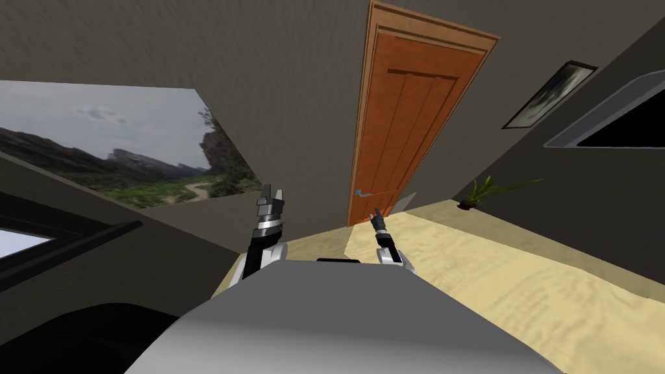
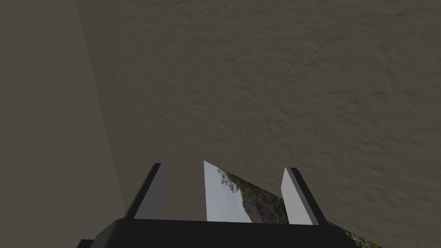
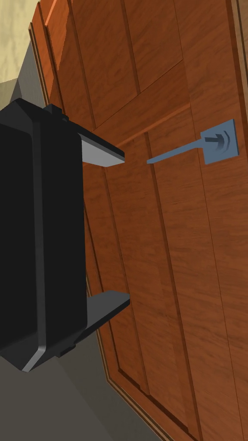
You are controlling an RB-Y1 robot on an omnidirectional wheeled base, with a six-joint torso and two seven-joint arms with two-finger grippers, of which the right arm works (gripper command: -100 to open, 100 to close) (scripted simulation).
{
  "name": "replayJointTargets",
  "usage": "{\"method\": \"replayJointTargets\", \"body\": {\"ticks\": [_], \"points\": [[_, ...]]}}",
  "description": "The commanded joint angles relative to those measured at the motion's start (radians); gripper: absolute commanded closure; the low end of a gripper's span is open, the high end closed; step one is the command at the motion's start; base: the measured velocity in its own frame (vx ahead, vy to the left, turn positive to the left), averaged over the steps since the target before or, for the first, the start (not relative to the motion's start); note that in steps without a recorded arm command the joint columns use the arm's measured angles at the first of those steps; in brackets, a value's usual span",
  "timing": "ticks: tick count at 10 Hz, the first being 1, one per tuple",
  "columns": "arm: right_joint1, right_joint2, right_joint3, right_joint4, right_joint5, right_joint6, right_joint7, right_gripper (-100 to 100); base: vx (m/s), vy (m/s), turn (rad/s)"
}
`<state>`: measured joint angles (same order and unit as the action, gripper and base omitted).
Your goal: Pull the door open
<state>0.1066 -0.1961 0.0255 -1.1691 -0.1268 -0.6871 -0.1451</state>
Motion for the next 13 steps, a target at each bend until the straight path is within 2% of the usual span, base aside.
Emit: {"method": "replayJointTargets", "body": {"ticks": [1, 13], "points": [[-0.012, -0.004, 0.003, 0.040, -0.003, -0.013, 0.000, -100, 0.051, -0.082, 0.153], [-0.088, -0.029, 0.019, 0.274, -0.022, -0.080, 0.004, -100, 0.038, -0.087, 0.132]]}}
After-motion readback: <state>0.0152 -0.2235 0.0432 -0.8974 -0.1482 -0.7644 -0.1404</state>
